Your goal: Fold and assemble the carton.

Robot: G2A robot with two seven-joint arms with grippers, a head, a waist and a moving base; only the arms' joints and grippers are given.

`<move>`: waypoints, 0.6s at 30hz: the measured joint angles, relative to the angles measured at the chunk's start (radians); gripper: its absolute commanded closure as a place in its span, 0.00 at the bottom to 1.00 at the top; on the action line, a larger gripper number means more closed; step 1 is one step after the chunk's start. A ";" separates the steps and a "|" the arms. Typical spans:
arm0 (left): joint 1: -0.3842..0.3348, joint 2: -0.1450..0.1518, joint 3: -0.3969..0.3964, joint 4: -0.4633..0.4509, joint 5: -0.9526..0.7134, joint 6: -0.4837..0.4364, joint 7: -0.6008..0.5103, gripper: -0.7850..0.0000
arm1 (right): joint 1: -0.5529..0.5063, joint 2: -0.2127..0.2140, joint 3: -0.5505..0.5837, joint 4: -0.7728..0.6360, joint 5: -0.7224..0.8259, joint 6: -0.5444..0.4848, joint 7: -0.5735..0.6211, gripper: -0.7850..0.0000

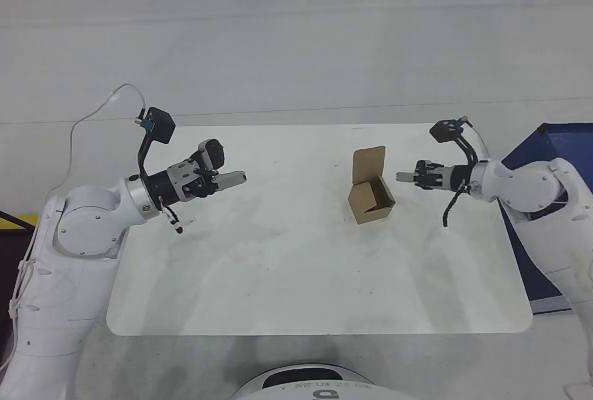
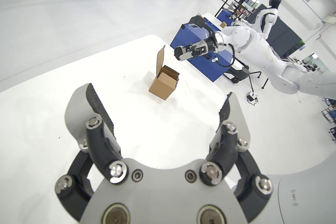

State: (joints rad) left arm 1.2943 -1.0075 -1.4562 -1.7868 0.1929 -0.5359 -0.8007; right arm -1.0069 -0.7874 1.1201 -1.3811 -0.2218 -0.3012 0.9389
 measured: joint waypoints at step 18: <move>0.000 0.000 0.000 0.000 0.000 0.000 0.000 0.00 | 0.221 -0.108 -0.252 0.216 -0.032 0.084 0.096 0.51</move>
State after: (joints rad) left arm 1.2943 -1.0075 -1.4562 -1.7868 0.1929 -0.5359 -0.8007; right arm -0.7859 -0.8952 0.8681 -1.1652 -0.2543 -0.2172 1.0345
